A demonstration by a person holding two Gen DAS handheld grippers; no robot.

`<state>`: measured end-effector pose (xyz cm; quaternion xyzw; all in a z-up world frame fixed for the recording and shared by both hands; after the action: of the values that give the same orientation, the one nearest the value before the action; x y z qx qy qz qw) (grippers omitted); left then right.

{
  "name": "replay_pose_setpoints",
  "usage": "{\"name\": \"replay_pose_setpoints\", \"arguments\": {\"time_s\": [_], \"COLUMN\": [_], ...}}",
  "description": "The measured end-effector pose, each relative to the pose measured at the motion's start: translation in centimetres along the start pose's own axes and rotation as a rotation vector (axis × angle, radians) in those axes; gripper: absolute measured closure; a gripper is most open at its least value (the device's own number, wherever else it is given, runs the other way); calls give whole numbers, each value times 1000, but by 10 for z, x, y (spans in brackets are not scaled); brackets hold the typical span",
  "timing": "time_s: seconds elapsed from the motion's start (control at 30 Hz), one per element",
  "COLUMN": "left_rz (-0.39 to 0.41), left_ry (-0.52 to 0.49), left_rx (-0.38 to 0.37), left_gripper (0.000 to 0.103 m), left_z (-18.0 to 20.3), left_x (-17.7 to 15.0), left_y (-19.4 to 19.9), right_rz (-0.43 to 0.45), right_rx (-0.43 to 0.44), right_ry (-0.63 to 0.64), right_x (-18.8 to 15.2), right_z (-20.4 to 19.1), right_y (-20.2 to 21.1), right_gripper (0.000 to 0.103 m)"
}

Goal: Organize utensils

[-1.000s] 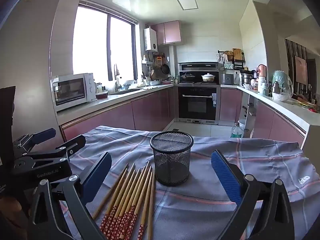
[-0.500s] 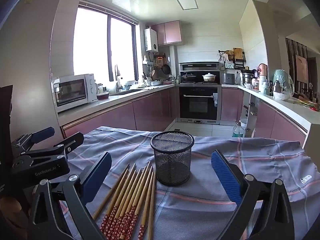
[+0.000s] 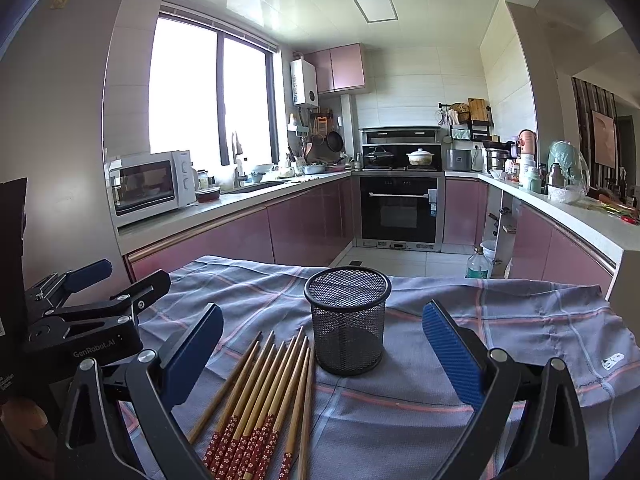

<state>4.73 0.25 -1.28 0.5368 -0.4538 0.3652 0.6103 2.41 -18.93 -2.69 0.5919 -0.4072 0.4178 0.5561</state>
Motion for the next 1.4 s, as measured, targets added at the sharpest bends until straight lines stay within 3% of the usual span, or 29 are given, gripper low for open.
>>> {"name": "replay_pose_setpoints", "arguments": {"time_s": [1.4], "left_rz": [64], "left_ry": [12], "left_rx": [-21], "left_gripper": [6], "left_z": [-1], "left_x": [2], "left_y": [9], "right_rz": [19], "right_rx": [-8], "right_ry": [-6], "right_x": [4], "right_z": [2], "right_y": [2], "right_gripper": [7]}}
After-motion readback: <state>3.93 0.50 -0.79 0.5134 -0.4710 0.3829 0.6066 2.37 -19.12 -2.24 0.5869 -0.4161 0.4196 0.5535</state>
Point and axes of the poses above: each gripper's, at about its wrist camera, not at the fingertips, and y roughly against the way its jaws point, z to its right, x to its top, the point moved 6 cm from there along -y, roughly the way its jaws point, and after that the axes turned 10 degrees about -x, right-handed, at the moved point
